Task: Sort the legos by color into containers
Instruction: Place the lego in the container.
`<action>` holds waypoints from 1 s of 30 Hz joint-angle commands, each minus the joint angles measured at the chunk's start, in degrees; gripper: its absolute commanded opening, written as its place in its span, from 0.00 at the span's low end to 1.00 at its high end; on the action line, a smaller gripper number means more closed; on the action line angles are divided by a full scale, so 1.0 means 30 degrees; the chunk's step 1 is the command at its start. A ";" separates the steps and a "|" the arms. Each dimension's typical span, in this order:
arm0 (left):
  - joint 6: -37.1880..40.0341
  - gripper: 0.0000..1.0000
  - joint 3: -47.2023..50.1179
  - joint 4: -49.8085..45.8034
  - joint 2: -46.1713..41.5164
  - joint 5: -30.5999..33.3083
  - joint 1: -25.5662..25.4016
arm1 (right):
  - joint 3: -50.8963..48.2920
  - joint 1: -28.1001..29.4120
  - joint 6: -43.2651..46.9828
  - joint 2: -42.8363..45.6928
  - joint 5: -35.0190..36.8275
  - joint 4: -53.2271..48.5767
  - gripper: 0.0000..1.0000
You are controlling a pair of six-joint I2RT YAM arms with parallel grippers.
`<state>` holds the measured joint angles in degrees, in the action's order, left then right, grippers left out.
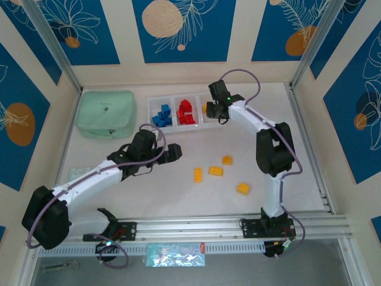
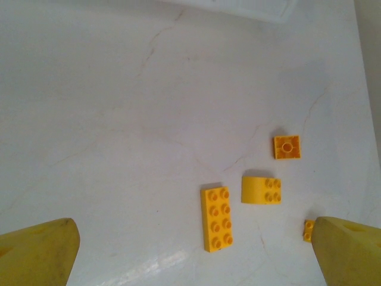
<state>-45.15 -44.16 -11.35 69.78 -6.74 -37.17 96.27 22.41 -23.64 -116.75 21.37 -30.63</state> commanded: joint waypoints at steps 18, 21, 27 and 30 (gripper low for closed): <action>0.0371 0.99 -0.2035 -0.0259 0.1083 0.0848 -0.0146 | 0.7804 -0.0676 0.1721 -0.5049 -0.2243 -0.2658 0.49; 0.0243 0.99 -0.1986 -0.0083 0.1012 0.0754 -0.0150 | 0.7065 -0.0515 0.1720 -0.3897 -0.2004 -0.2458 0.50; 0.0107 0.99 -0.1803 -0.0099 0.0816 0.0230 -0.0179 | 0.2246 -0.0261 0.0856 0.0023 -0.1524 -0.1208 0.51; 0.0151 0.99 -0.1578 -0.0149 0.0433 0.0201 -0.0258 | -0.0727 -0.0232 0.0390 0.2131 -0.1632 -0.0600 0.53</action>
<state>-44.93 -48.45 -11.49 72.55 -4.89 -37.28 99.37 21.41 -20.58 -116.25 16.45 -34.33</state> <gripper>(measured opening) 0.993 0.526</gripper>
